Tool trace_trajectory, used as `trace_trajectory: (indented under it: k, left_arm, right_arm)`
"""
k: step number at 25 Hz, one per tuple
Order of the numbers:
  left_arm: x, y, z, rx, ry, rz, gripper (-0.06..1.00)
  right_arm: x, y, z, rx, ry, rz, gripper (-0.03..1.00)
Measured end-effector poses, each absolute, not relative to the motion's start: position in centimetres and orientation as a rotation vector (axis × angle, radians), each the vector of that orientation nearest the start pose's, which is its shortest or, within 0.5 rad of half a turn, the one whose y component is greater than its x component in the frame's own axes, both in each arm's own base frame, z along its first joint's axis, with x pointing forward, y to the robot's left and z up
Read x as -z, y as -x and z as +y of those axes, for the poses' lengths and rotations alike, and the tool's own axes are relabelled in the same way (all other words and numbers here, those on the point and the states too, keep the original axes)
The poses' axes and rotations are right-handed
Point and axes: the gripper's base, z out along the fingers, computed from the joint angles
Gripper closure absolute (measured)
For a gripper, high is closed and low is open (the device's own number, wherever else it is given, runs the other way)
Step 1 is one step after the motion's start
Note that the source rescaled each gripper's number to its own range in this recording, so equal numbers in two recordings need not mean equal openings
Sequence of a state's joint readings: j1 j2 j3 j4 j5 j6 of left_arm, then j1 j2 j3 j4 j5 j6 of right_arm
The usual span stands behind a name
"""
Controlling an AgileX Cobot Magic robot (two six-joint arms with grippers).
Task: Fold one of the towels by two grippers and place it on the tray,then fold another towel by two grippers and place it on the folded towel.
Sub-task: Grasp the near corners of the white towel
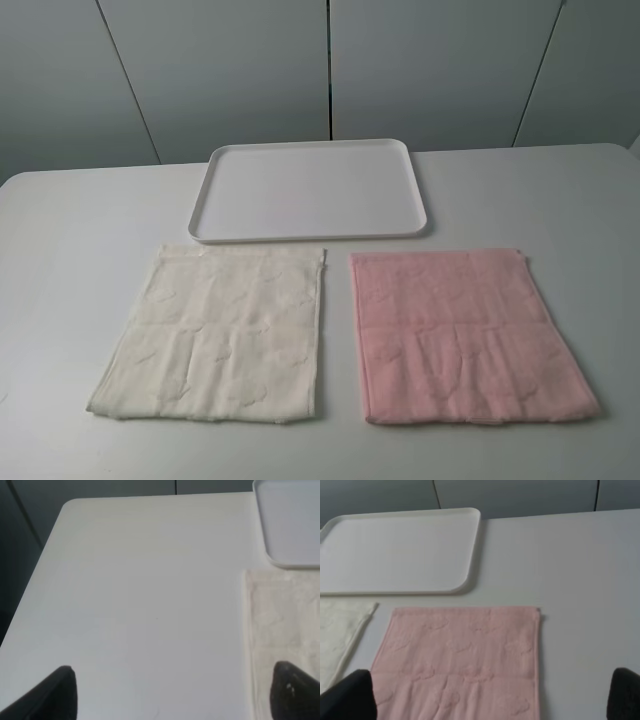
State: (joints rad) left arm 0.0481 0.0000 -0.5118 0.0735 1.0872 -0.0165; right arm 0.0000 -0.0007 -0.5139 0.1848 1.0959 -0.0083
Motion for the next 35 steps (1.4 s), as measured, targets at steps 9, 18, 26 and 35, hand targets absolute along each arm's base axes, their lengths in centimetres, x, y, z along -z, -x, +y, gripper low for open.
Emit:
trace_trajectory:
  k: [9,18,26,35]
  left_arm:
    - [-31.1,-2.6,0.6,-0.208,-0.198,2.177,-0.04]
    - [-35.4,-14.1,0.6,-0.305,-0.611,2.354,-0.04]
    - [-32.6,-24.0,-3.4,-0.225,-1.142,2.415,-0.04]
    - [-25.8,-27.3,-9.1,-0.243,-1.623,2.428,-0.04]
  right_arm:
    - [-30.5,-1.4,2.1,-0.253,0.116,2.064,-0.03]
    - [-34.9,-11.0,3.9,-0.31,0.555,2.069,-0.03]
    - [-35.0,-17.9,6.8,-0.351,0.979,2.018,-0.03]
    - [-30.6,-18.9,12.5,-0.228,1.594,1.983,-0.03]
